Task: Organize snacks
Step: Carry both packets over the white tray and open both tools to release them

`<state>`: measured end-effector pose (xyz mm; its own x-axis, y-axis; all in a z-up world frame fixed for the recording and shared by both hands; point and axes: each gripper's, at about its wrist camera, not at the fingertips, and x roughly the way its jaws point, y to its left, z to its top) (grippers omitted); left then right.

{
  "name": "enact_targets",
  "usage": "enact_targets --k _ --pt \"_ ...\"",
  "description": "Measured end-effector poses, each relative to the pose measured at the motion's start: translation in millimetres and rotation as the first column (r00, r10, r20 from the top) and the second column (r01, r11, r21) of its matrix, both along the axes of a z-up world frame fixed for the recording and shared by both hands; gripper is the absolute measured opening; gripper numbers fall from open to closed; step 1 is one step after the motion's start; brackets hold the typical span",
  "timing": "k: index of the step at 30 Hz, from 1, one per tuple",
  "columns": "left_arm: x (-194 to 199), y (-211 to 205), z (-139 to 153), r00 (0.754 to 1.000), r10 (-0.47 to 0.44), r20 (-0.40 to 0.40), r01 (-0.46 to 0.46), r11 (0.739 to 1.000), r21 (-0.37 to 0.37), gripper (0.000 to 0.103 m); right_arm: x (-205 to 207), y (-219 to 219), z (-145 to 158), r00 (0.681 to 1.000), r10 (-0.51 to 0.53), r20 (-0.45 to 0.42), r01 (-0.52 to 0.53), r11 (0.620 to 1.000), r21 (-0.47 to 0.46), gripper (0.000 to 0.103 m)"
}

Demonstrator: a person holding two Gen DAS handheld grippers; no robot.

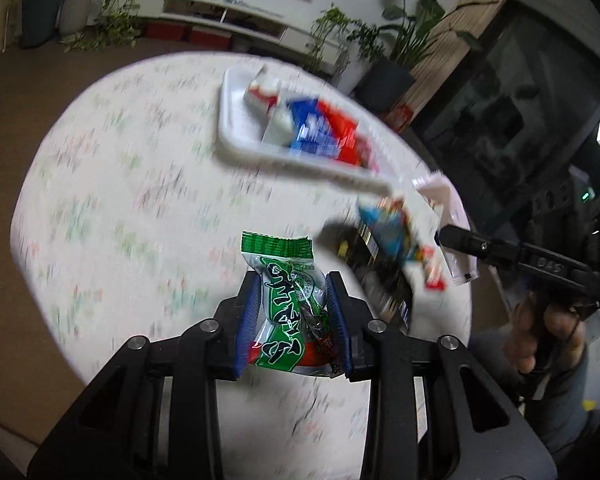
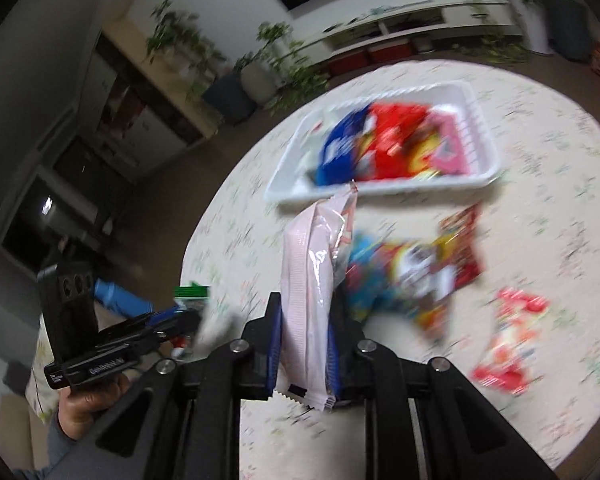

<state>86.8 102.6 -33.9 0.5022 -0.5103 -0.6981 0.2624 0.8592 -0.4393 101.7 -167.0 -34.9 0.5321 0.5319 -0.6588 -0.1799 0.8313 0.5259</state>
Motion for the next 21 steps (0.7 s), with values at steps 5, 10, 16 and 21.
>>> enact_targets --k 5,10,16,21 --pt "51.1 -3.1 38.0 0.998 0.002 0.059 0.001 0.999 -0.044 0.031 27.5 -57.6 25.8 0.993 -0.116 0.026 0.114 0.992 0.059 0.021" --pt "115.9 -3.9 59.8 0.996 0.041 0.076 -0.033 0.994 -0.106 0.031 63.1 -83.1 50.3 0.985 -0.164 0.054 0.162 0.986 0.045 0.021" --pt "191.7 -18.7 54.3 0.996 0.071 0.055 -0.068 0.996 -0.055 0.031 125.7 -70.3 60.2 0.990 -0.130 0.056 0.133 0.990 -0.050 0.021" --pt "230.0 -25.3 25.6 0.996 0.085 0.011 -0.085 0.996 -0.040 0.031 166.4 -58.7 39.3 0.993 -0.114 0.028 0.116 0.988 -0.103 0.021"
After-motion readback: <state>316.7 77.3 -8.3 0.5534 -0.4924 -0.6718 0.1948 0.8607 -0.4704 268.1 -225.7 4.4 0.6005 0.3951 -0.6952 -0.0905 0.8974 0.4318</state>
